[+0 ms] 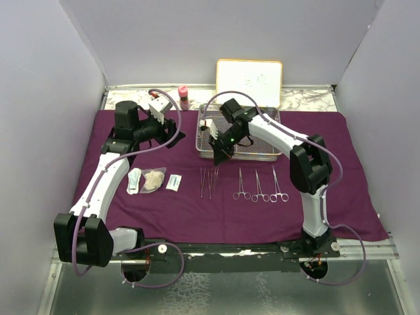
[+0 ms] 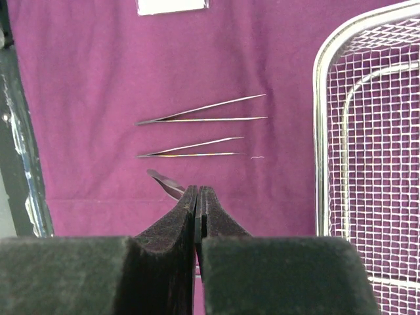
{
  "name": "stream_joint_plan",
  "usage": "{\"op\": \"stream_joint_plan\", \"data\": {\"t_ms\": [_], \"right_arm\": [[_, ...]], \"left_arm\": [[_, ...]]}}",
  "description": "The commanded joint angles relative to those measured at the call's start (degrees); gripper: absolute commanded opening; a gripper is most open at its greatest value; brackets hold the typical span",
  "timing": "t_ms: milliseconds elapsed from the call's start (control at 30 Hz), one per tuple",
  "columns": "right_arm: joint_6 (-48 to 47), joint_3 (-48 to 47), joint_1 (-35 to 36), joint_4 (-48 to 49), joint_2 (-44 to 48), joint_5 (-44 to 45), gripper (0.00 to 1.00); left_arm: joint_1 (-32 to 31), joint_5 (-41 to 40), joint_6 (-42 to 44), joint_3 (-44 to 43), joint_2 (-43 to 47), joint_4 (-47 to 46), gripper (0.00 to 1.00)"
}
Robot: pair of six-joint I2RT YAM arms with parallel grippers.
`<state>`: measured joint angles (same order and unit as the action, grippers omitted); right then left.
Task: Open and lay out the surgical kit
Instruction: Place the medical item in the surgical kit.
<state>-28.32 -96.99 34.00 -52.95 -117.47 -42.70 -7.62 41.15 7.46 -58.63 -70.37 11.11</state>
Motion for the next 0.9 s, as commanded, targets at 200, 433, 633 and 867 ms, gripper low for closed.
{"op": "stream_joint_plan", "data": {"t_ms": [200,433,633,867], "right_arm": [[-9.49,-8.54,2.29,-11.54,-6.98,3.14,0.01],[-10.53,-10.16,2.53,-14.14,-8.82,1.32,0.01],[-10.28,-11.99,2.86,-16.07,-10.83,-0.12,0.01],[-10.21,-13.57,2.86,-17.89,-13.19,-2.45,0.01]], "left_arm": [[2.36,-9.44,-3.41,0.33,2.08,-2.19,0.66],[3.29,-10.61,-3.64,0.77,1.99,-2.63,0.66],[3.32,-10.21,-3.73,0.86,1.82,-2.84,0.66],[3.4,-9.71,-3.83,1.32,1.92,-3.04,0.66]]}}
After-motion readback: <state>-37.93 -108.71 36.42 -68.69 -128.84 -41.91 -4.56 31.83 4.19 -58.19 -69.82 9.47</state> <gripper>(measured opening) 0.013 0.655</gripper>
